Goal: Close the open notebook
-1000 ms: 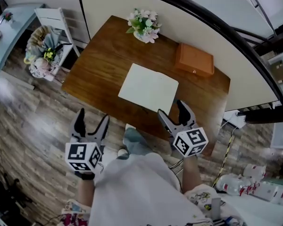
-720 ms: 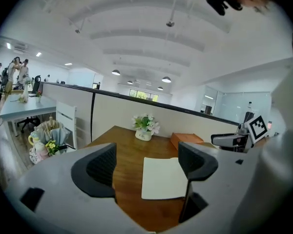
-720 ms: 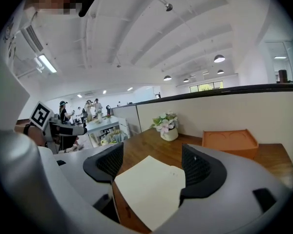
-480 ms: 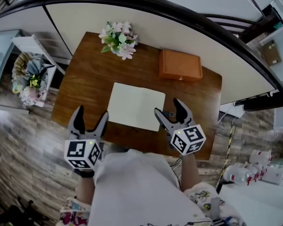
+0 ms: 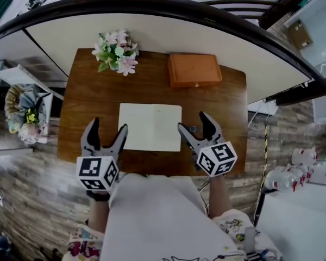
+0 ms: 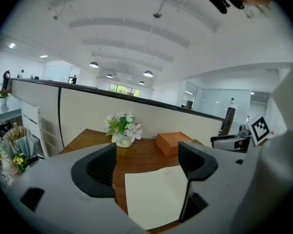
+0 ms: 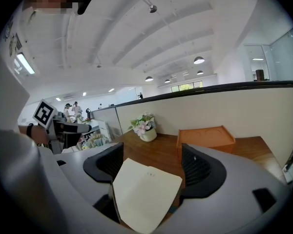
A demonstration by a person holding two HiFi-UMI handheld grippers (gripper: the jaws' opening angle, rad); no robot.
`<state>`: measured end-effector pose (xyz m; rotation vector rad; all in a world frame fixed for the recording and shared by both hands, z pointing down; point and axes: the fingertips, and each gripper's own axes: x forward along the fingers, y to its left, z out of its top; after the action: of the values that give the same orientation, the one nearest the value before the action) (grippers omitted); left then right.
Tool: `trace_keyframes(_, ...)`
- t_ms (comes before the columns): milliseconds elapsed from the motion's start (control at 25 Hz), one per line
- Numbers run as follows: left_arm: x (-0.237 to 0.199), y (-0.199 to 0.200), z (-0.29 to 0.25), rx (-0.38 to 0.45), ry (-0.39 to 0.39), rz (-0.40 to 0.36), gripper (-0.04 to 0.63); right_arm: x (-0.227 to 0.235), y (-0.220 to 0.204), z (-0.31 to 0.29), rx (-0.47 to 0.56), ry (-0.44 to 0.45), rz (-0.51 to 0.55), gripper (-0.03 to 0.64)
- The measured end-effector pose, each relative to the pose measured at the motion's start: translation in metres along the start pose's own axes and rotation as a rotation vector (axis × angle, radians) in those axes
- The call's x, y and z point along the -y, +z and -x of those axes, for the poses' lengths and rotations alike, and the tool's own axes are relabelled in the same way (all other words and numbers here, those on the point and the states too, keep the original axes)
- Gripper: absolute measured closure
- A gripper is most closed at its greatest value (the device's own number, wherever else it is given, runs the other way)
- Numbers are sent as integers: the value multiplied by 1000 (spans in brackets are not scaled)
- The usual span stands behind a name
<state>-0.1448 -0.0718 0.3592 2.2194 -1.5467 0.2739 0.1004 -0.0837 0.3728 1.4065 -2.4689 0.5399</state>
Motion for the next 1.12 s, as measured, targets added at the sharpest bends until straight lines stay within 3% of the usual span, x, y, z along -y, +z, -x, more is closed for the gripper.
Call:
trace_keyframes(320,-4,-6,-17,-48,-57,-6,232,3,-12,-5,-43,-49,-28,288)
trace_keyframes(1120,4,-61,-40,-188,-138,28,232,5,-84,-25,-216,-64,-93,290)
